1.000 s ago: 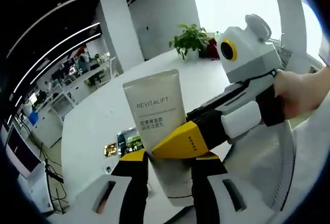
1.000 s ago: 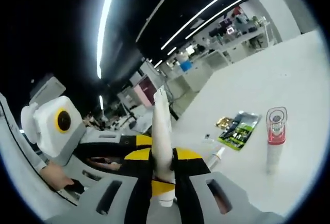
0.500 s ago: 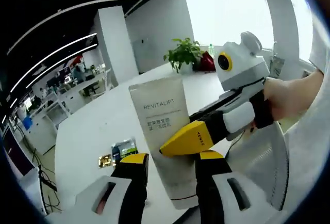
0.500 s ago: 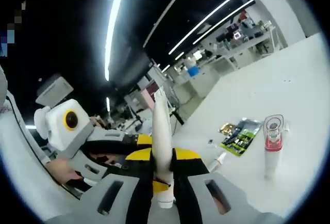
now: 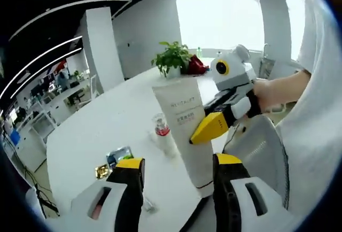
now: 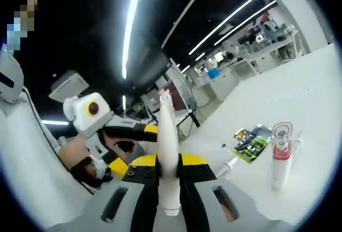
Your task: Arrange the skincare products in the storage area until every visible bottle or jar stands upright without overlapping.
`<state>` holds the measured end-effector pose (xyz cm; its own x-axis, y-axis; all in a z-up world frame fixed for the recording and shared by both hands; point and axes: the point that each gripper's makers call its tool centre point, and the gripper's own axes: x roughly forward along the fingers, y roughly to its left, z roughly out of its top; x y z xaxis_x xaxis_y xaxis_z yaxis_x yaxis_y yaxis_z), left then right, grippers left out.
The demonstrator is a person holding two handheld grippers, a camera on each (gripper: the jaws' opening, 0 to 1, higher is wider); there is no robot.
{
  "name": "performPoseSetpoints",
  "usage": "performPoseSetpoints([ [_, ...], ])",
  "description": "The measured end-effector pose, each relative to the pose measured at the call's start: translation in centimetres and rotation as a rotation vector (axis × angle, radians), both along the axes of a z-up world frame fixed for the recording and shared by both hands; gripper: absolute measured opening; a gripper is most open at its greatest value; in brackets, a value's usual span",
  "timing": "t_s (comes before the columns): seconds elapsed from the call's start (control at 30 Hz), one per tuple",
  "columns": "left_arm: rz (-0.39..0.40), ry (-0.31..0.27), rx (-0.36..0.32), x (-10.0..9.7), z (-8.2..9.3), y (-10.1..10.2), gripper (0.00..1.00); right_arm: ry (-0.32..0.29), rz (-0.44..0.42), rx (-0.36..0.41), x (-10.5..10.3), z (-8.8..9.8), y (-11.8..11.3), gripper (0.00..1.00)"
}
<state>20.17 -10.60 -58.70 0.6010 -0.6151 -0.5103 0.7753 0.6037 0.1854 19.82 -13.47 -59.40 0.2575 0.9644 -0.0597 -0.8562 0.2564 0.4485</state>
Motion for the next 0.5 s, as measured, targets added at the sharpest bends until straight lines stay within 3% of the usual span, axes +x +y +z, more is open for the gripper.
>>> performPoseSetpoints([
  [0.17, -0.11, -0.026, 0.047, -0.5, 0.9, -0.9, 0.53, -0.109, 0.087, -0.101, -1.2, -0.7, 0.1, 0.12],
  [0.3, -0.187, -0.007, 0.061, -0.7, 0.9, -1.3, 0.51, -0.215, 0.177, -0.196, -2.4, -1.7, 0.5, 0.12],
  [0.5, -0.281, -0.014, 0.127, -1.6, 0.8, -2.0, 0.42, -0.275, 0.259, -0.245, -3.8, -2.5, 1.3, 0.11],
])
